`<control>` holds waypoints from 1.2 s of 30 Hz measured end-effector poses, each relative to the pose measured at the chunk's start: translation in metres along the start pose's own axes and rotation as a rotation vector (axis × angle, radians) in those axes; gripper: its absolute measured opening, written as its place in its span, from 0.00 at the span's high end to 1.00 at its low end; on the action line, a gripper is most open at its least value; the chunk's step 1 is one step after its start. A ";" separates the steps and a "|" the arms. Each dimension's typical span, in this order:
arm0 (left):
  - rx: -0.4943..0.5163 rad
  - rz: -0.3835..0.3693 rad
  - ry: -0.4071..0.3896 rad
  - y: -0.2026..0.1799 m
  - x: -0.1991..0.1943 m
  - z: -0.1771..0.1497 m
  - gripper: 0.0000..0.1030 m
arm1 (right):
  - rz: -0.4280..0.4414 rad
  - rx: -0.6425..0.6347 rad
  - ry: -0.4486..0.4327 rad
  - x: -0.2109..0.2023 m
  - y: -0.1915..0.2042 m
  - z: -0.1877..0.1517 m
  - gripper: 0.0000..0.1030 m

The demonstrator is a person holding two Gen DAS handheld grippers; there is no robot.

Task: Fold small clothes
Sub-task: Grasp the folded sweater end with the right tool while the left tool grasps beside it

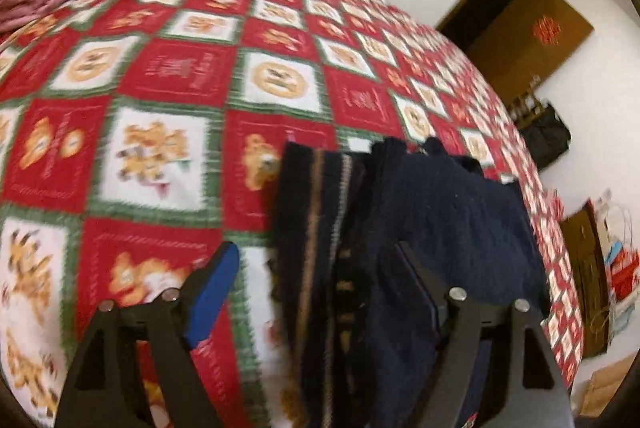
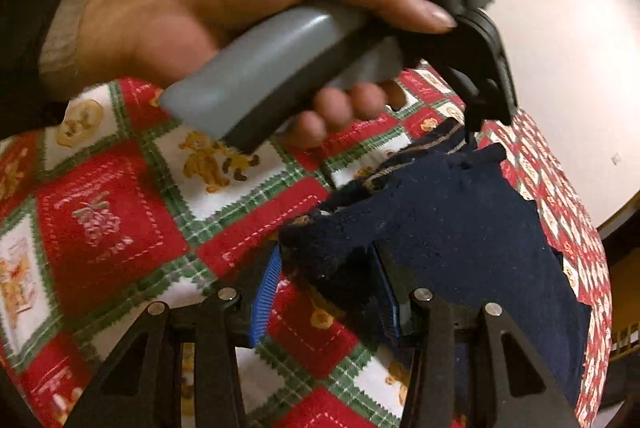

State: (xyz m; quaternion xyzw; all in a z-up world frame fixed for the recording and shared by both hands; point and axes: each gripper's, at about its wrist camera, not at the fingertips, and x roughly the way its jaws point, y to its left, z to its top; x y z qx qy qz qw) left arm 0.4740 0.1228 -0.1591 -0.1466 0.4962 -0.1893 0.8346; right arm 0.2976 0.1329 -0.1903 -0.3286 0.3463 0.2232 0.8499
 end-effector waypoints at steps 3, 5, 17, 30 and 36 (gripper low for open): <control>0.061 0.038 0.040 -0.013 0.016 0.008 0.22 | -0.007 0.008 -0.003 0.005 0.000 -0.004 0.55; 0.108 0.079 0.056 -0.020 0.024 0.012 0.22 | -0.007 0.010 -0.012 0.008 -0.001 -0.004 0.55; 0.020 0.009 0.021 0.008 0.037 0.028 0.55 | 0.018 0.057 -0.036 0.022 -0.019 -0.001 0.71; -0.014 -0.046 -0.042 -0.008 0.015 0.034 0.88 | 0.044 0.151 -0.128 -0.020 -0.036 -0.008 0.86; -0.022 -0.088 -0.088 -0.036 -0.009 0.045 0.88 | 0.055 0.277 -0.203 -0.053 -0.073 -0.023 0.88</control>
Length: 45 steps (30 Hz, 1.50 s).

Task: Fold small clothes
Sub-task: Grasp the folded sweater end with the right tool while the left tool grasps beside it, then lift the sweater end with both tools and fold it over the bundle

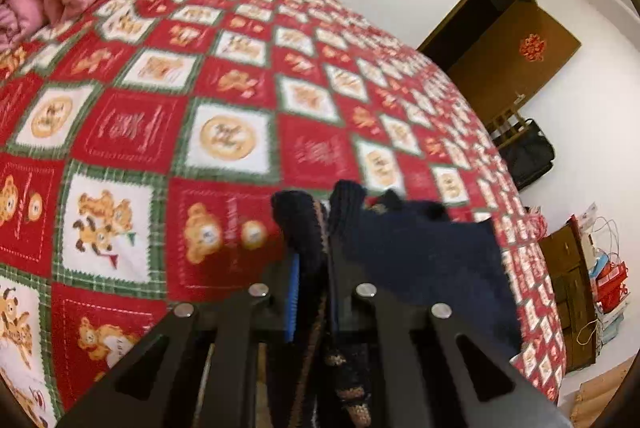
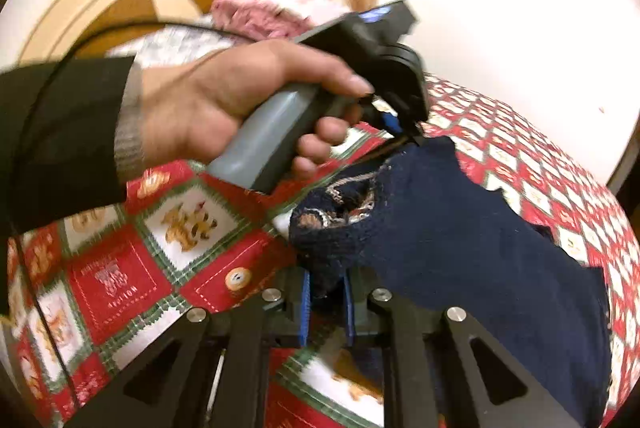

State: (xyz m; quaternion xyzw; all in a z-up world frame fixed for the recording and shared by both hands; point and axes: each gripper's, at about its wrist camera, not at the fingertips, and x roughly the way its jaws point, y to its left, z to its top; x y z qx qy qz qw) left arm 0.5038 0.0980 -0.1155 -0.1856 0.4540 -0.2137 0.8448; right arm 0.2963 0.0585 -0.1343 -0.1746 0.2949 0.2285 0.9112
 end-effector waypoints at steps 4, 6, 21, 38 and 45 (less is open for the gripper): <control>0.032 -0.021 -0.028 -0.038 -0.008 0.009 0.89 | 0.015 0.097 -0.019 -0.025 -0.024 -0.002 0.88; 0.050 -0.031 -0.038 -0.056 -0.007 0.011 0.89 | 0.021 0.163 -0.036 -0.038 -0.044 -0.005 0.88; 0.209 -0.070 0.020 -0.209 0.059 0.003 0.91 | -0.003 0.618 -0.112 -0.115 -0.194 -0.090 0.90; 0.371 -0.015 0.155 -0.307 0.158 -0.035 0.88 | -0.054 0.954 -0.061 -0.136 -0.298 -0.209 0.88; 0.337 -0.011 0.059 -0.289 0.131 -0.027 0.54 | -0.114 1.000 -0.065 -0.156 -0.316 -0.215 0.65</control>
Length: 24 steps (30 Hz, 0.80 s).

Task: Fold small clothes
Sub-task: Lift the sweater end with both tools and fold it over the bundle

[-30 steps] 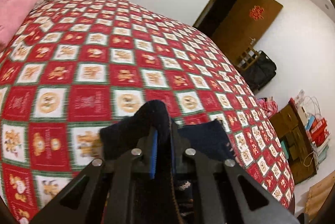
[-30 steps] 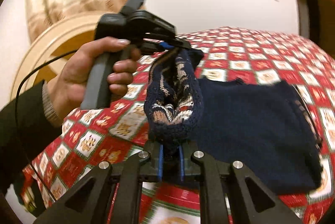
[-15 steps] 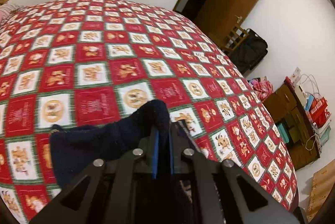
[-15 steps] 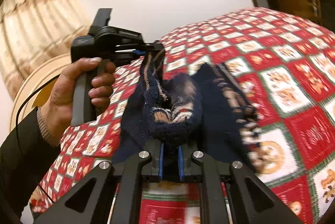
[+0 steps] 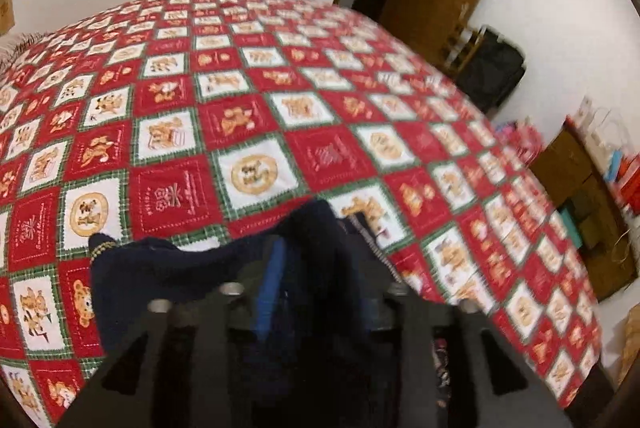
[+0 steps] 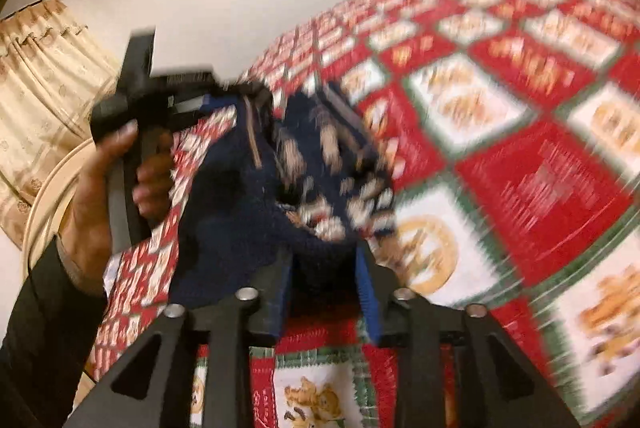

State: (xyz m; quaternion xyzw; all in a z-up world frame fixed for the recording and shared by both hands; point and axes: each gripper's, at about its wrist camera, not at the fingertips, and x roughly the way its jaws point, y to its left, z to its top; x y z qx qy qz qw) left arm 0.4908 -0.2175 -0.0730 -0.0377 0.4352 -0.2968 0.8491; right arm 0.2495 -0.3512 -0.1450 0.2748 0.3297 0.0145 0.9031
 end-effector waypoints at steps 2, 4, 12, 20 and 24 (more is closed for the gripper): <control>-0.008 -0.005 -0.037 0.003 -0.009 0.001 0.29 | -0.081 -0.048 -0.074 -0.017 0.006 0.018 0.65; -0.010 -0.043 -0.065 0.005 -0.022 -0.002 0.27 | -0.099 -0.045 -0.102 -0.023 0.005 0.037 0.54; -0.016 0.054 -0.068 0.037 -0.042 -0.061 0.24 | 0.139 -0.133 0.083 0.048 0.022 0.101 0.48; -0.171 0.071 -0.055 0.086 -0.050 -0.123 0.24 | 0.204 -0.160 0.272 0.146 0.041 0.115 0.48; -0.189 0.068 -0.055 0.080 -0.045 -0.135 0.20 | 0.160 -0.183 0.341 0.171 0.051 0.102 0.84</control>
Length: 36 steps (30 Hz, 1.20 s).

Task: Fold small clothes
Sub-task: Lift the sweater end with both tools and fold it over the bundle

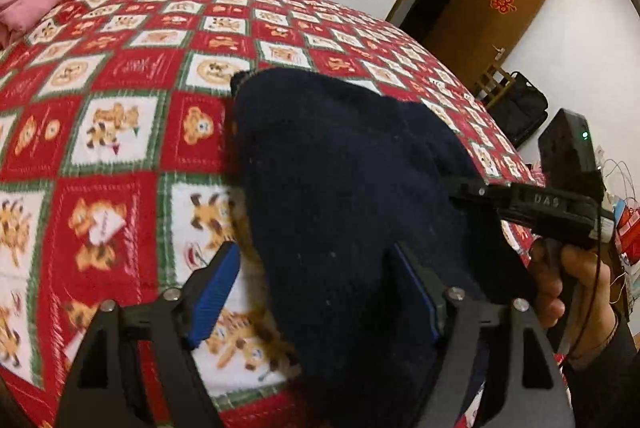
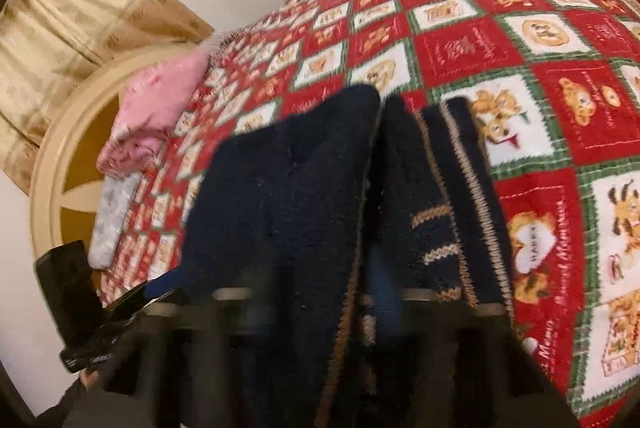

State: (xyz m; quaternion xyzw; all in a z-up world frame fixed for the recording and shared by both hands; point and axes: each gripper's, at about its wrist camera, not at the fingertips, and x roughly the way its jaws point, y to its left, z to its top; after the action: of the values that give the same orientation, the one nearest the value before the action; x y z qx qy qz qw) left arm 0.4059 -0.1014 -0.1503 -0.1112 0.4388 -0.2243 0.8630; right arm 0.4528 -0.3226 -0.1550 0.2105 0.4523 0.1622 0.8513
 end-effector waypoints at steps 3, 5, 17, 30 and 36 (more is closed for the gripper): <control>0.040 0.012 -0.014 -0.012 0.000 -0.006 0.19 | -0.040 -0.041 -0.078 -0.019 0.010 -0.001 0.86; 0.079 0.020 -0.004 -0.023 0.004 -0.011 0.15 | -0.078 -0.047 -0.132 -0.038 0.009 0.004 0.86; 0.174 0.101 0.059 -0.045 0.021 -0.033 0.09 | -0.184 0.016 -0.121 -0.038 -0.033 -0.003 0.69; 0.172 0.126 0.062 -0.046 0.018 -0.039 0.09 | -0.260 -0.203 0.007 -0.085 0.018 -0.097 0.53; 0.182 0.130 0.065 -0.047 0.020 -0.040 0.09 | -0.276 -0.124 0.052 -0.076 -0.021 -0.115 0.50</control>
State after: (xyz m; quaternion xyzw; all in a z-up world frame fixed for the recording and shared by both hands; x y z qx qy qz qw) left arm 0.3700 -0.1522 -0.1693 0.0036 0.4507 -0.2100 0.8676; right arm 0.3174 -0.3521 -0.1700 0.0889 0.4882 0.0765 0.8648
